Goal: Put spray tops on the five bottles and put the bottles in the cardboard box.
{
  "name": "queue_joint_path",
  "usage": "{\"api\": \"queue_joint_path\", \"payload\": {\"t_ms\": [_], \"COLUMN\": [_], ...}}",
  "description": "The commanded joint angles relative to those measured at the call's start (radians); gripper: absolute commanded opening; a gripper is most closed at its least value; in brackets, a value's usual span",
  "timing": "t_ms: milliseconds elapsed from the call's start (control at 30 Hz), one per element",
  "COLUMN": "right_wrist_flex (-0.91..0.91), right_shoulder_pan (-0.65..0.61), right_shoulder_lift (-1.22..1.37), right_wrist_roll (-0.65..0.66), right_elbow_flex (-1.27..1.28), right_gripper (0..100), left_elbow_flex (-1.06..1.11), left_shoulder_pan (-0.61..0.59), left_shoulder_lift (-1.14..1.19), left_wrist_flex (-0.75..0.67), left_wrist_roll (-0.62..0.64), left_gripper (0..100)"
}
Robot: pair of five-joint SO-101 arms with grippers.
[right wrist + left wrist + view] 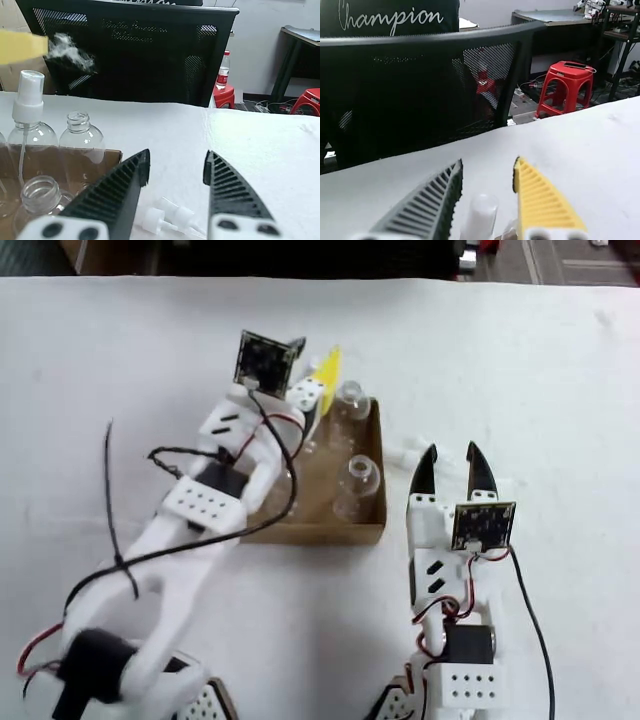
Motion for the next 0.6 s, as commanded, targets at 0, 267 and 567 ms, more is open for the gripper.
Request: {"api": "queue_joint_path", "payload": {"t_ms": [0, 267, 567], "right_wrist_flex": [0.001, 0.002, -0.004], "right_shoulder_pan": [-0.004, -0.002, 0.002], "right_shoulder_lift": [0.002, 0.002, 0.002], "right_wrist_roll": [0.012, 0.014, 0.014], "right_elbow_flex": [0.006, 0.006, 0.006], "right_gripper": [15.8, 15.8, 15.9], "left_elbow_flex": [-0.146, -0.476, -0.606], "left_shoulder_pan": [-0.002, -0.153, -0.387], "left_shoulder_lift": [-0.249, -0.435, -0.435], "left_wrist_flex": [0.295, 0.954, 1.427], "left_wrist_roll": [0.072, 0.046, -0.379], "left_gripper": [15, 15, 15]}}
